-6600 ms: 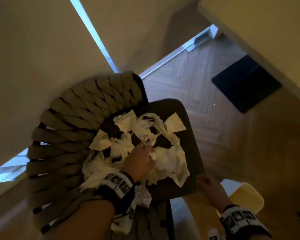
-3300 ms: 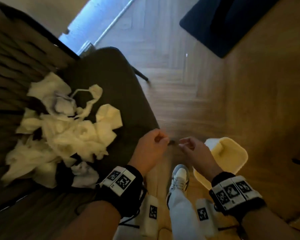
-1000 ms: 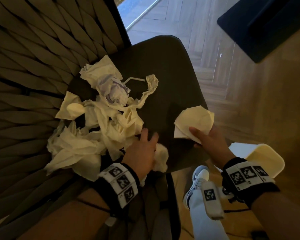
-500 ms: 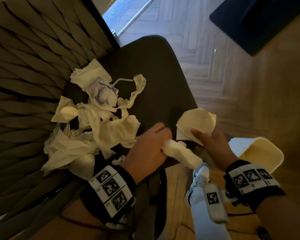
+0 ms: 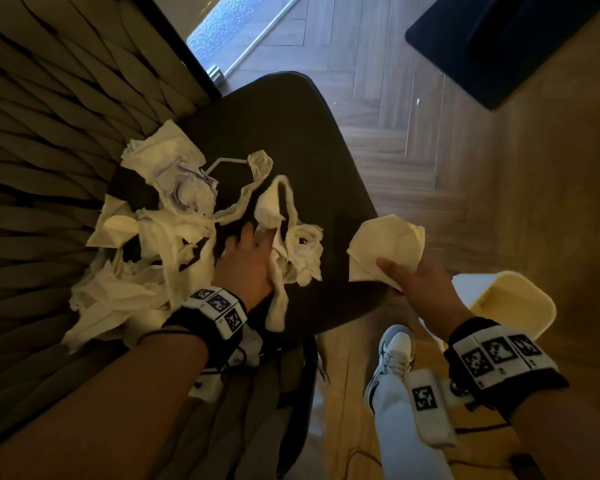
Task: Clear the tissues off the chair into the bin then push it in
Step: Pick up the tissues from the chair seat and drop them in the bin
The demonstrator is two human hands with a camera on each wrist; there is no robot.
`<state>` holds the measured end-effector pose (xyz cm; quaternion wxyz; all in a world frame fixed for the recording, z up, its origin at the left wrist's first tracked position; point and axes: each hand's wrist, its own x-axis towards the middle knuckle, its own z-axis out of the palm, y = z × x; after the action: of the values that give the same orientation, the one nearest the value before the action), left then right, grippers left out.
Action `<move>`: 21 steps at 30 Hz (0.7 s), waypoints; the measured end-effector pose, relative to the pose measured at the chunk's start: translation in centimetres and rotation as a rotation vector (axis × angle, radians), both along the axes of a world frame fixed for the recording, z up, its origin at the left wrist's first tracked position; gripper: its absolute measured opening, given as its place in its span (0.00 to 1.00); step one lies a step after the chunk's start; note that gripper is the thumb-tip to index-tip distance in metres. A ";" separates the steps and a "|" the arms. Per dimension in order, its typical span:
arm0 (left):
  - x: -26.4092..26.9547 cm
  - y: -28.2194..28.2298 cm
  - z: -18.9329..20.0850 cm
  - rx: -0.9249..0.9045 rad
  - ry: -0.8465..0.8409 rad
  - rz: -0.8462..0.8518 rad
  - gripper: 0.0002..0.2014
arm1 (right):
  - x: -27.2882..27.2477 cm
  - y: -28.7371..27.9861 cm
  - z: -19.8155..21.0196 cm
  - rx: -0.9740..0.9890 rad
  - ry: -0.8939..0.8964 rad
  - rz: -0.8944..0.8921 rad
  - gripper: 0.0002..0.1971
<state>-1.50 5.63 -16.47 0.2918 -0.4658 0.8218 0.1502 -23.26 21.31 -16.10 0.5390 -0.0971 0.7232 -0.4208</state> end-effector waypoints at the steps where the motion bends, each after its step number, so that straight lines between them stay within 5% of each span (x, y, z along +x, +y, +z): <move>1: -0.2 0.1 -0.2 -0.018 0.026 -0.001 0.44 | 0.1 -0.1 0.0 -0.006 -0.002 0.018 0.22; 8: -0.9 -0.2 0.4 0.009 0.147 -0.012 0.31 | 0.8 -0.7 -0.1 0.000 0.015 0.111 0.27; 12: -1.6 0.0 2.3 0.002 0.414 0.023 0.08 | 0.8 -0.1 0.4 -0.028 0.028 0.083 0.27; 17: -4.0 1.6 5.2 0.014 0.589 -0.022 0.06 | 0.1 1.5 0.7 -0.055 0.063 0.050 0.26; 21: -6.7 2.2 4.7 0.010 0.456 -0.046 0.09 | -0.3 2.3 0.0 -0.056 0.037 0.077 0.25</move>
<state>-8.19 7.87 -11.74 0.1044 -0.3996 0.8761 0.2490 -23.56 23.60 -16.12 0.5381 -0.1476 0.7168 -0.4181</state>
